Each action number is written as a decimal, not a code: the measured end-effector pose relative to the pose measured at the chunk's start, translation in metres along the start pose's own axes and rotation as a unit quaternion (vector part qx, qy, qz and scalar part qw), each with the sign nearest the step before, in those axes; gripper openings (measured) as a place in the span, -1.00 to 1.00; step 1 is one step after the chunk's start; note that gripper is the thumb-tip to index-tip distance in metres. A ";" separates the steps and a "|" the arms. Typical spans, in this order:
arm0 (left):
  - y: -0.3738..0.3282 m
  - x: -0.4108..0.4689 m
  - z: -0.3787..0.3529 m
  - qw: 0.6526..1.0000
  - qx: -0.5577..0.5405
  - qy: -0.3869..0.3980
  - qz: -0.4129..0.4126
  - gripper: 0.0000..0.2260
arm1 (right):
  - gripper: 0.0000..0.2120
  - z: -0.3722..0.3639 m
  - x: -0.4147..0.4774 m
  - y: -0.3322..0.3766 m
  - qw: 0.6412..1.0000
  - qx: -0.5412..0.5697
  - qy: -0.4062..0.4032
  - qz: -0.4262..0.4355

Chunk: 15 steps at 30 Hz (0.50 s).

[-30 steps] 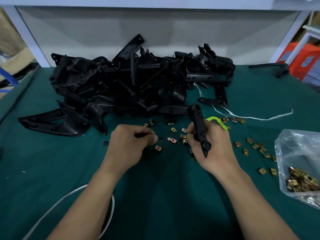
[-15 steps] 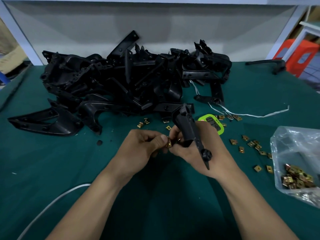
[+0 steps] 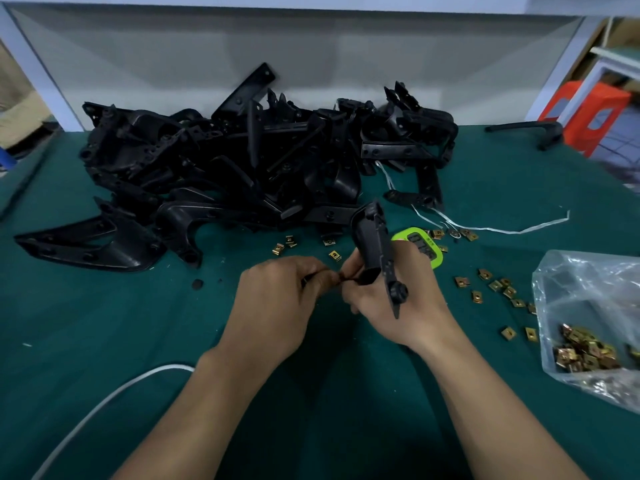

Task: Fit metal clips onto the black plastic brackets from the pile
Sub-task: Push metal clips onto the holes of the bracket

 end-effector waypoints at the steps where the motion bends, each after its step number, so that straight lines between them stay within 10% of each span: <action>1: 0.001 0.000 0.001 1.000 0.016 -0.006 -0.001 -0.92 | -0.78 0.001 0.000 -0.002 1.000 -0.006 0.009 -0.005; 8: 0.035 0.014 0.019 0.946 -0.237 -0.051 0.217 -0.82 | -0.84 0.009 0.001 -0.011 0.983 -0.170 0.069 0.012; 15: 0.021 0.009 0.007 0.896 -0.384 0.040 0.220 -0.87 | -0.65 0.009 0.001 -0.009 0.960 -0.275 -0.040 0.028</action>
Point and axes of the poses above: each hand's wrist, its own x-axis towards the middle knuckle, its own z-axis out of the back of the hand, y = z × x, the point moved 3 cm from there along x, towards the middle knuckle, and after that the axes turned 3 degrees about x, right-handed, at the moved point
